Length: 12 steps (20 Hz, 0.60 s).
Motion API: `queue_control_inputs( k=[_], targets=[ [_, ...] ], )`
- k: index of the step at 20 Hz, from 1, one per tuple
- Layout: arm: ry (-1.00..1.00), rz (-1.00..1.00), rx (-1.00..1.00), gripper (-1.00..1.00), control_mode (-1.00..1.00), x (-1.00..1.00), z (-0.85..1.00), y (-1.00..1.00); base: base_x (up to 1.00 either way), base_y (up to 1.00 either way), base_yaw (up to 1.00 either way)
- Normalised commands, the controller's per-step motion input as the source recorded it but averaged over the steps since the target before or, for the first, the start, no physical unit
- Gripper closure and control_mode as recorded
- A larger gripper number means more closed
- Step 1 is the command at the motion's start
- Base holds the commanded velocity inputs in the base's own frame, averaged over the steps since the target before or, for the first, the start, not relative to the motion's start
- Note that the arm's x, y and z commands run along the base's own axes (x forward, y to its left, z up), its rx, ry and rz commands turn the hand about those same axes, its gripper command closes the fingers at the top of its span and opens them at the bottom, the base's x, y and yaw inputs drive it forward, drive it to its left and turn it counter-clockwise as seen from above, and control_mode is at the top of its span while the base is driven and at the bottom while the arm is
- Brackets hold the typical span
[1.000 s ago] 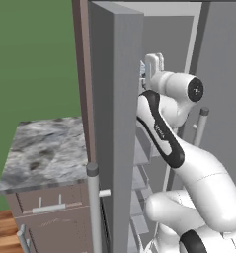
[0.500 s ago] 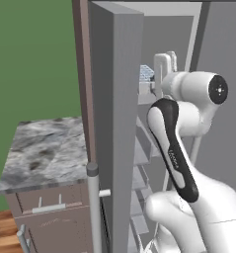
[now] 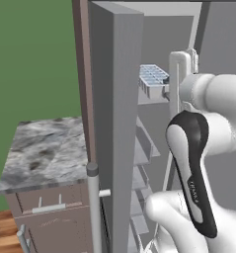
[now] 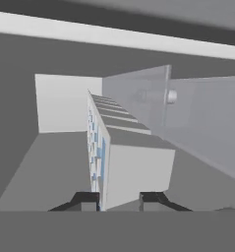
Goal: Open the freezer door, pick up the ice cube tray from the freezer, and place it on the dining counter.
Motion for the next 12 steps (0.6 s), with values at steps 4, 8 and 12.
queue_control_inputs(
  k=[4,8,12],
  targets=[
    [0.08,0.00,0.00,1.00,-1.00,-0.86,0.24,-0.04,0.00,0.00,0.00],
    [0.05,0.00,0.00,1.00,-1.00,-0.78,0.08,-0.28,0.00,0.00,0.00],
    [0.02,0.00,0.00,1.00,-1.00,-0.51,0.00,-0.36,0.00,0.00,0.00]
  ],
)
